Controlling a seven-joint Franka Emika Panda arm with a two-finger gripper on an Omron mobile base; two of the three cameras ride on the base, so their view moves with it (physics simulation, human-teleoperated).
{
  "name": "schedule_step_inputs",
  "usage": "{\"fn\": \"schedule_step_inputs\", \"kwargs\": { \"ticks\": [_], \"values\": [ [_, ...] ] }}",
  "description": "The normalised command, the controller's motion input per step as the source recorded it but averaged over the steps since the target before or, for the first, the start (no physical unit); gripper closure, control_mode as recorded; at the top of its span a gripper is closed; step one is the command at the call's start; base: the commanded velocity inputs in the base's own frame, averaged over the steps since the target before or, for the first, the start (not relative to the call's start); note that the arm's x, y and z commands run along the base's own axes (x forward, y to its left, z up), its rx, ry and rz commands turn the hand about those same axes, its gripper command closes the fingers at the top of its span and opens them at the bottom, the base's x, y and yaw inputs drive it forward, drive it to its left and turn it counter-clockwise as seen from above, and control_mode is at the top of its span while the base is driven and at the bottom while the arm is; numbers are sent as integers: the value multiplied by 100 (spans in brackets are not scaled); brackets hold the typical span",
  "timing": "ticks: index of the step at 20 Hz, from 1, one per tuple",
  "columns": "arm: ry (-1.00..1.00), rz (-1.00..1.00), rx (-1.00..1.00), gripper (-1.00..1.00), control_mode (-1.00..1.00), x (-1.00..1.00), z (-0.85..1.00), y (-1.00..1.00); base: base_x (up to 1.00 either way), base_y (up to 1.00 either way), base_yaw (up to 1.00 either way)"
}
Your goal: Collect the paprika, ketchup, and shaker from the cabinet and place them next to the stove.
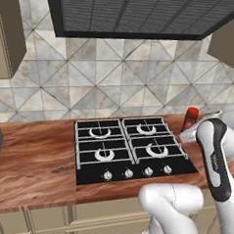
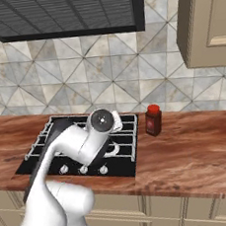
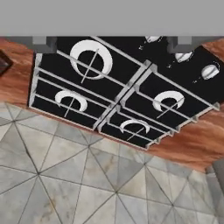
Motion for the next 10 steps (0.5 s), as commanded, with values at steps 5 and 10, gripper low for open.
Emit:
{"fn": "schedule_step_inputs", "kwargs": {
  "ticks": [5,10],
  "values": [
    [6,-45,-2,-100,-100,-45,0,33,0,0,0],
    [2,-32,0,-100,-100,-25,-3,32,0,0,0]
  ]
}}
